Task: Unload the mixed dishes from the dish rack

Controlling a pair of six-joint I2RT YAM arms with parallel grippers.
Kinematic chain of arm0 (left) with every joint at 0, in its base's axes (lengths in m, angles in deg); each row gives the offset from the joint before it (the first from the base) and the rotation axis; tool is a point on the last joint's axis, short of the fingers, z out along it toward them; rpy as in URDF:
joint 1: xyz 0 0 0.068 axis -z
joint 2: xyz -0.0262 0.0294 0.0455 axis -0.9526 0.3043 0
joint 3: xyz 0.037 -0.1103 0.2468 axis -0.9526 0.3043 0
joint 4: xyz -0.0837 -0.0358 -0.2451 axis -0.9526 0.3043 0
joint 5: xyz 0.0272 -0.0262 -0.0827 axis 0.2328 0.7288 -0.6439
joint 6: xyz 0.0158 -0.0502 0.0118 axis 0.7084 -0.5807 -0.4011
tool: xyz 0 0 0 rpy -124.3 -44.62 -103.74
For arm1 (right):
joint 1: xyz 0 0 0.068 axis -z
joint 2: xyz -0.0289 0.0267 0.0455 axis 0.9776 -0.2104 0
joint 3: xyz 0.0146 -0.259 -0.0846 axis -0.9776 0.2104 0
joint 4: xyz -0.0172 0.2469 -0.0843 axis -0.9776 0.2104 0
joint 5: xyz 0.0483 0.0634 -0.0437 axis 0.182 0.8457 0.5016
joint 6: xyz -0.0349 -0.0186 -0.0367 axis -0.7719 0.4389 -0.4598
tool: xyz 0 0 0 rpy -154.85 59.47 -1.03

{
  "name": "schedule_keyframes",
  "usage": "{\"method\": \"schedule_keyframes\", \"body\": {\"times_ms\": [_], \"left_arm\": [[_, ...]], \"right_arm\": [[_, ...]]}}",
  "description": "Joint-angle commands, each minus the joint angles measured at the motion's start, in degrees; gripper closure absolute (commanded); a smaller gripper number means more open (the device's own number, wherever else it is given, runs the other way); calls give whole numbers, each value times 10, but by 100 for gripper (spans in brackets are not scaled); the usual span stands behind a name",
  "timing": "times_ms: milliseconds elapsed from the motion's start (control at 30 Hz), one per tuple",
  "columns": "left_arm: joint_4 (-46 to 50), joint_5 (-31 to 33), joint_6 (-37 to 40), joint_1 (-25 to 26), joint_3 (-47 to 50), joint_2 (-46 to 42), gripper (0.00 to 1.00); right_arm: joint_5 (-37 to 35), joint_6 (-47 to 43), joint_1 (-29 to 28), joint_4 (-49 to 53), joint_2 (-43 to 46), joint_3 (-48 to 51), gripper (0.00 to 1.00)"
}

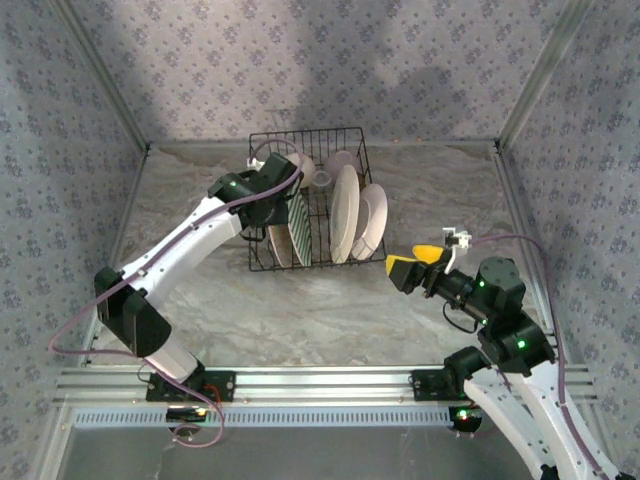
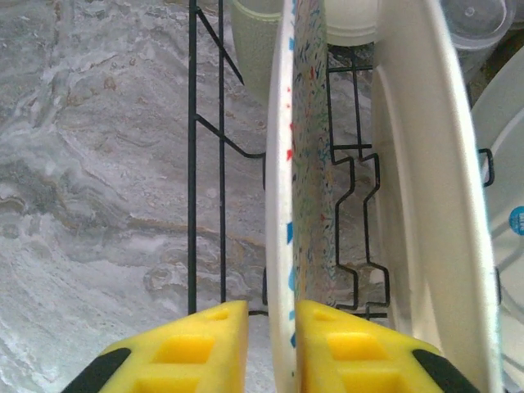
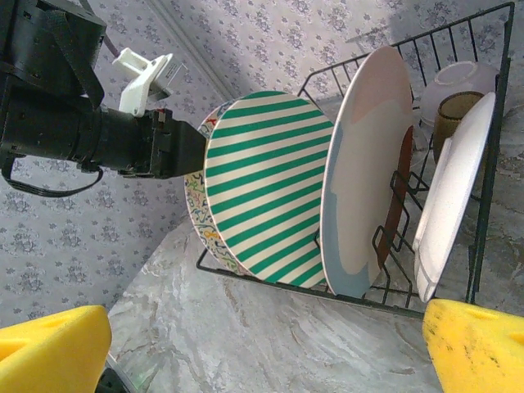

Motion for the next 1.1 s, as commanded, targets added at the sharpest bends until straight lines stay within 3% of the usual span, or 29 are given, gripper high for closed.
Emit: {"method": "schedule_keyframes", "body": {"times_ms": [0,300,700,1067], "left_arm": [[11,25,-19,6,-21,9,84],[43,60,-46,25,-41,23,100],[94,110,-47,74,-114,35,100],[131,133,-51,77,-131,0,100]], "right_arm": [[11,2,1,-11,6,5,0],[13,0,1,-15,7,12,0],[16,-3,2,-8,17,21,0],[14,-5,1,-3,21,20,0]]}}
